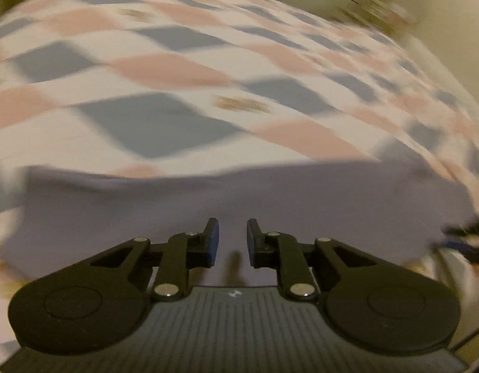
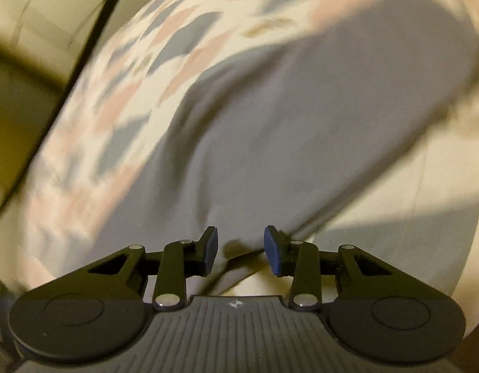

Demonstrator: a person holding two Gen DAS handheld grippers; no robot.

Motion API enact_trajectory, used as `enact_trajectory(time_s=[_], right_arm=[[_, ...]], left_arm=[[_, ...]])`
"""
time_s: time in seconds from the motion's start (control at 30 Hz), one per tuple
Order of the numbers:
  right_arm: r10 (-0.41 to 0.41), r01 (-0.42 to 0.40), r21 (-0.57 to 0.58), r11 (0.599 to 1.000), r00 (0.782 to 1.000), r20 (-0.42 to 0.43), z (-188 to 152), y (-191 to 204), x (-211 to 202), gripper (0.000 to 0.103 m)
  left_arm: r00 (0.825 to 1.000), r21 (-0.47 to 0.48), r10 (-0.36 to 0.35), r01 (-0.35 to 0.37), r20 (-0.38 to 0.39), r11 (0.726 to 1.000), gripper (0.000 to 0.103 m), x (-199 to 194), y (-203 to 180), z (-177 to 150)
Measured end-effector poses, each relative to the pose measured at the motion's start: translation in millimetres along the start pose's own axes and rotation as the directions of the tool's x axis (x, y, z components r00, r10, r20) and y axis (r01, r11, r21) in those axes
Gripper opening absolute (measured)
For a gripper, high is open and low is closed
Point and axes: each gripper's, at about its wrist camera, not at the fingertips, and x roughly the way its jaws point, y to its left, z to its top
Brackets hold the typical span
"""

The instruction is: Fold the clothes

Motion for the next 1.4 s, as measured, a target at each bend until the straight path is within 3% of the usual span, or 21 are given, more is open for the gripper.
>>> enact_trajectory(time_s=[0.03,0.1,0.2,0.3,0.4,0.6,0.77,0.8,0.83,0.9,0.97,1.03,1.1,1.17,1.2,1.23,1.3,1.33,1.4], right_arm=[[0.022,-0.021,0.088,0.996,1.000,-0.010,0,-12,1,0.037],[0.068,-0.067,0.215,0.974,0.998,0.003,-1,-30,0,0.037],[0.123,-0.127,0.320,0.939,0.992,0.034,1,-45,0,0.037],[0.148,-0.162,0.357,0.920,0.987,0.067,6,-53,-3,0.037],[0.153,-0.174,0.397,0.901,0.985,0.083,12,-66,-6,0.037],[0.176,-0.197,0.443,0.875,0.980,0.087,14,-81,0,0.035],[0.180,-0.210,0.474,0.855,0.978,0.107,18,-93,3,0.031],[0.183,-0.216,0.467,0.858,0.976,0.115,20,-93,4,0.026],[0.185,-0.221,0.459,0.860,0.975,0.122,23,-92,5,0.013],[0.181,-0.221,0.376,0.900,0.974,0.138,28,-82,-1,0.005],[0.177,-0.217,0.275,0.937,0.971,0.162,30,-69,-13,0.003],[0.111,-0.138,0.189,0.972,0.983,0.147,29,-62,-21,0.002],[0.027,-0.044,0.144,0.989,0.993,0.118,27,-63,-13,0.002],[-0.016,0.002,0.152,0.988,0.996,0.088,26,-65,0,0.003],[-0.037,0.024,0.150,0.988,0.995,0.088,27,-62,1,0.003],[-0.058,0.045,0.118,0.992,0.993,0.102,27,-57,-3,0.010],[-0.152,0.151,0.022,0.988,0.976,0.155,24,-42,-16,0.022],[-0.187,0.196,-0.031,0.980,0.965,0.184,22,-37,-24,0.022],[-0.179,0.220,-0.145,0.965,0.950,0.255,22,-23,-35,0.022]], left_arm=[[0.998,0.072,-0.048,0.050,-0.028,0.996,0.014,10,-21,1],[0.989,0.229,-0.124,0.138,-0.076,0.964,0.014,27,-65,-1],[0.973,0.453,-0.197,0.232,-0.124,0.861,0.015,47,-136,-9],[0.958,0.585,-0.252,0.282,-0.134,0.760,0.019,58,-190,-21],[0.961,0.656,-0.237,0.270,-0.141,0.705,0.022,72,-224,-32],[0.975,0.733,-0.165,0.220,-0.147,0.644,0.022,96,-252,-47],[0.984,0.765,-0.130,0.176,-0.120,0.619,0.022,107,-264,-48],[0.986,0.772,-0.123,0.165,-0.114,0.614,0.021,109,-266,-49],[0.987,0.779,-0.121,0.158,-0.106,0.607,0.012,110,-267,-50],[0.987,0.785,-0.134,0.155,-0.093,0.599,0.003,108,-266,-50],[0.980,0.774,-0.173,0.186,-0.100,0.606,0.002,103,-261,-46],[0.976,0.772,-0.180,0.207,-0.121,0.601,0.002,103,-255,-46],[0.981,0.804,-0.145,0.191,-0.131,0.563,0.003,110,-256,-54],[0.985,0.818,-0.119,0.173,-0.129,0.548,0.005,114,-259,-58],[0.984,0.816,-0.118,0.175,-0.131,0.552,0.006,113,-259,-57],[0.982,0.803,-0.129,0.189,-0.141,0.566,0.008,109,-258,-54],[0.972,0.756,-0.165,0.233,-0.166,0.611,0.010,98,-250,-43],[0.967,0.729,-0.189,0.251,-0.168,0.637,0.010,91,-244,-37],[0.957,0.664,-0.235,0.286,-0.167,0.691,0.010,78,-231,-25]])
